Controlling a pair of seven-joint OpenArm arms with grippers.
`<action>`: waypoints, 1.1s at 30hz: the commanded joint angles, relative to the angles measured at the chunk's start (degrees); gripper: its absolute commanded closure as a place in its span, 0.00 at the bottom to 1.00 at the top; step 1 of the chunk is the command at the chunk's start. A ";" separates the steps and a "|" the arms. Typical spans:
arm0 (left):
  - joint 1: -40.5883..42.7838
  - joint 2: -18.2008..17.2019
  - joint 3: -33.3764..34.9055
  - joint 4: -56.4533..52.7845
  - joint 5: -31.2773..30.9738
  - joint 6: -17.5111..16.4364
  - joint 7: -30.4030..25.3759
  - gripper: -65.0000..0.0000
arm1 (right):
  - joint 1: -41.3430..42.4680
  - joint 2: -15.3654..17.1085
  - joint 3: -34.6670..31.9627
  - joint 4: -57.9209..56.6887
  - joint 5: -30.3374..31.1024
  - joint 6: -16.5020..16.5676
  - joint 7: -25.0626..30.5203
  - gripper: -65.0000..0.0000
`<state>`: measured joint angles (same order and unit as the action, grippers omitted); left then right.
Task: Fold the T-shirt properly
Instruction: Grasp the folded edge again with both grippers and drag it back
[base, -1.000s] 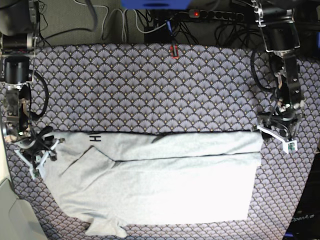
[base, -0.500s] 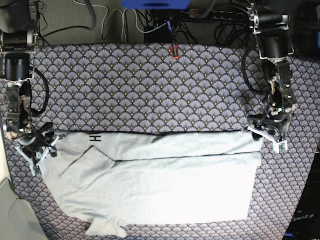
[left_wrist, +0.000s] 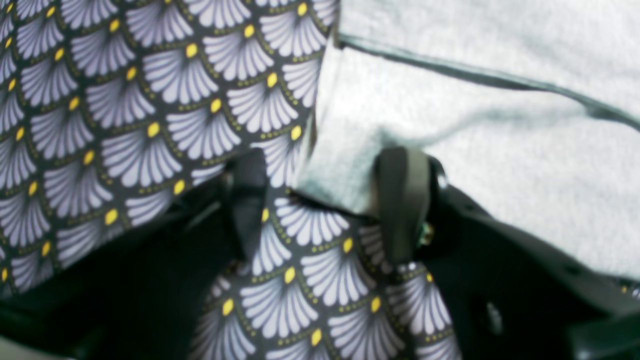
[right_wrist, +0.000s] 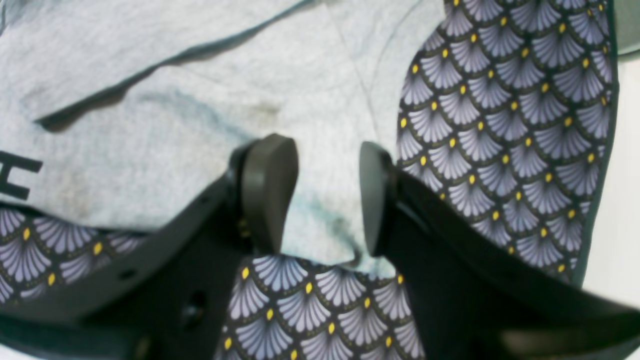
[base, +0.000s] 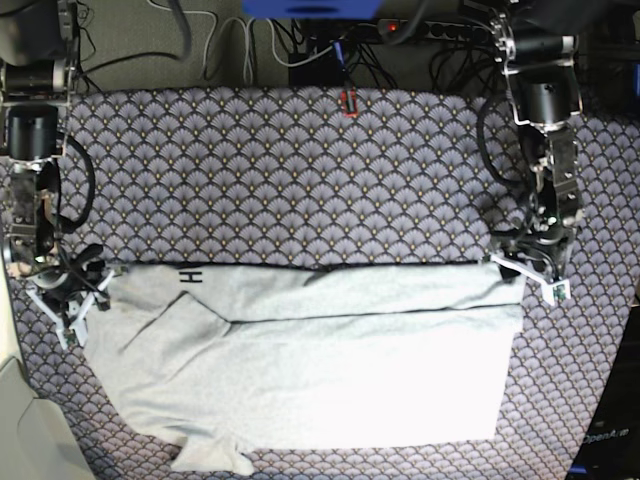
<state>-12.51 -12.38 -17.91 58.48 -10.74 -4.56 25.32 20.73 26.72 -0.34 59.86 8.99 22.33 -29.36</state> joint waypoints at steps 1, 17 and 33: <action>-1.16 -0.67 -0.24 0.64 -0.29 -0.15 -0.75 0.47 | 1.55 1.63 0.47 1.02 0.28 -0.22 1.28 0.60; -1.16 -0.59 -0.33 -0.41 -0.29 -0.15 -0.75 0.99 | 2.52 -1.18 17.09 1.20 0.63 8.75 -8.13 0.60; -1.16 -0.59 -0.24 -0.15 -0.29 -0.15 -0.75 0.99 | 1.03 -2.68 19.20 -3.64 0.37 9.37 -6.11 0.60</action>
<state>-12.71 -12.38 -18.15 57.49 -11.22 -4.95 24.56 20.45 22.90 18.59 55.53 9.19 31.51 -36.12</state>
